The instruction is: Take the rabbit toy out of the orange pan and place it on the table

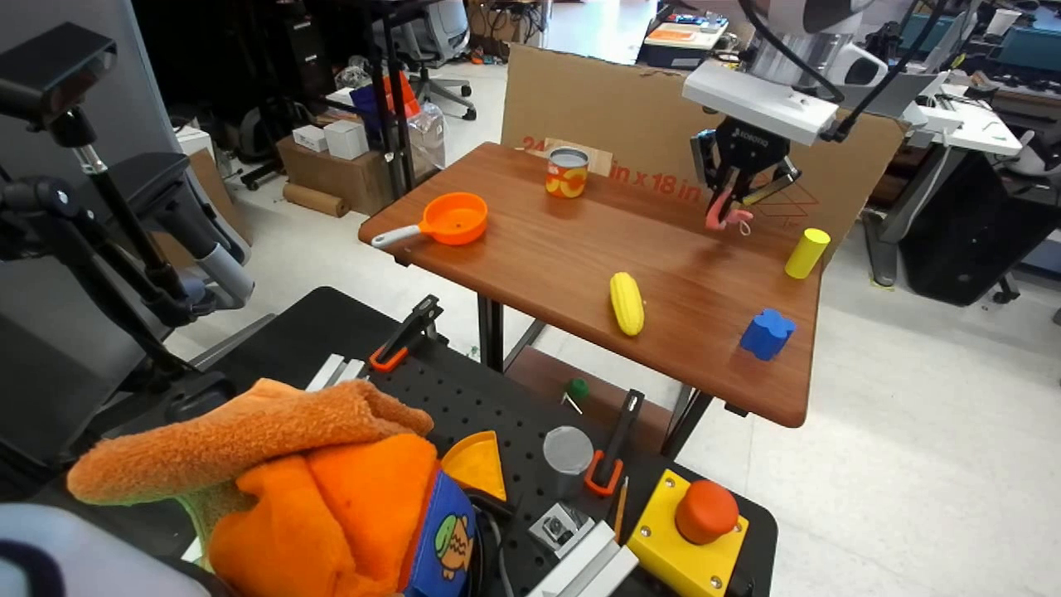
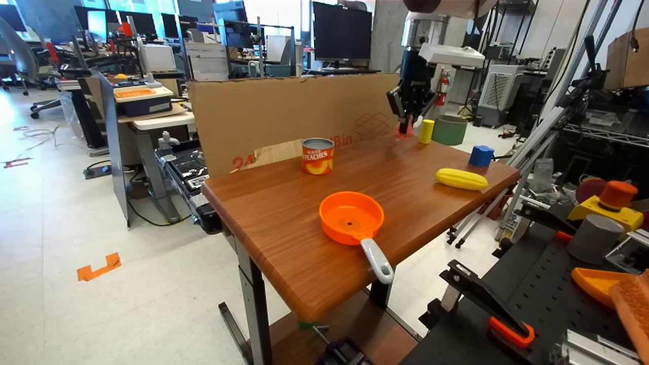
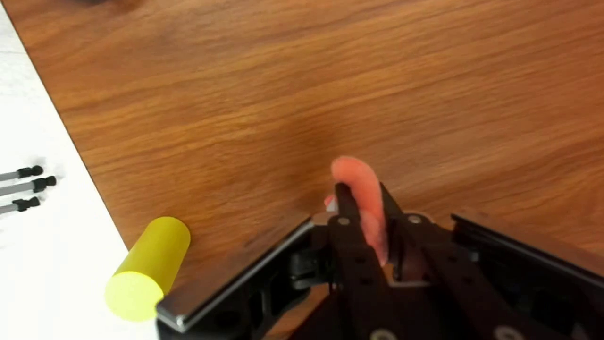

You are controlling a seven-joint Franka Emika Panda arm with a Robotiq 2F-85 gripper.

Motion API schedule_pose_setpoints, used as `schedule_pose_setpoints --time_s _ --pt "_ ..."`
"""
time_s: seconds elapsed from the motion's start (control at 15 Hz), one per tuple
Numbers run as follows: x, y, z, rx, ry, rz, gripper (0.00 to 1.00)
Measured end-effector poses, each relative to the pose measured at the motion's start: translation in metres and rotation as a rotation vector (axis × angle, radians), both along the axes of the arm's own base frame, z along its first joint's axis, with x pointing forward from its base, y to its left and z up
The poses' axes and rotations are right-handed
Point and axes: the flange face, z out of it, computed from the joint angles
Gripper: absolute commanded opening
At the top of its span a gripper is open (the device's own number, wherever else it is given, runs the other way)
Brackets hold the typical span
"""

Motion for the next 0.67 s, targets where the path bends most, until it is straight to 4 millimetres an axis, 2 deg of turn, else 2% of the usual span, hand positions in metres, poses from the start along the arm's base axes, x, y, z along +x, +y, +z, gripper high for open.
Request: schedule_pose_setpoints --time_s 0.07,0.2,0.33,0.47,0.6,0.67 --pt "0.004 -0.002 -0.010 -0.016 0.016 -0.006 0.40" --pt "0.011 0.000 -0.025 -0.040 0.037 -0.009 0.54" --pt "0.014 0.012 -0.030 -0.047 0.059 0.009 0.69" --pt "0.014 0.031 -0.024 -0.036 0.081 0.047 0.81" --pt "0.008 0.053 -0.005 -0.021 0.087 0.106 0.96" --pt "0.000 0.062 0.007 -0.012 0.089 0.140 1.00"
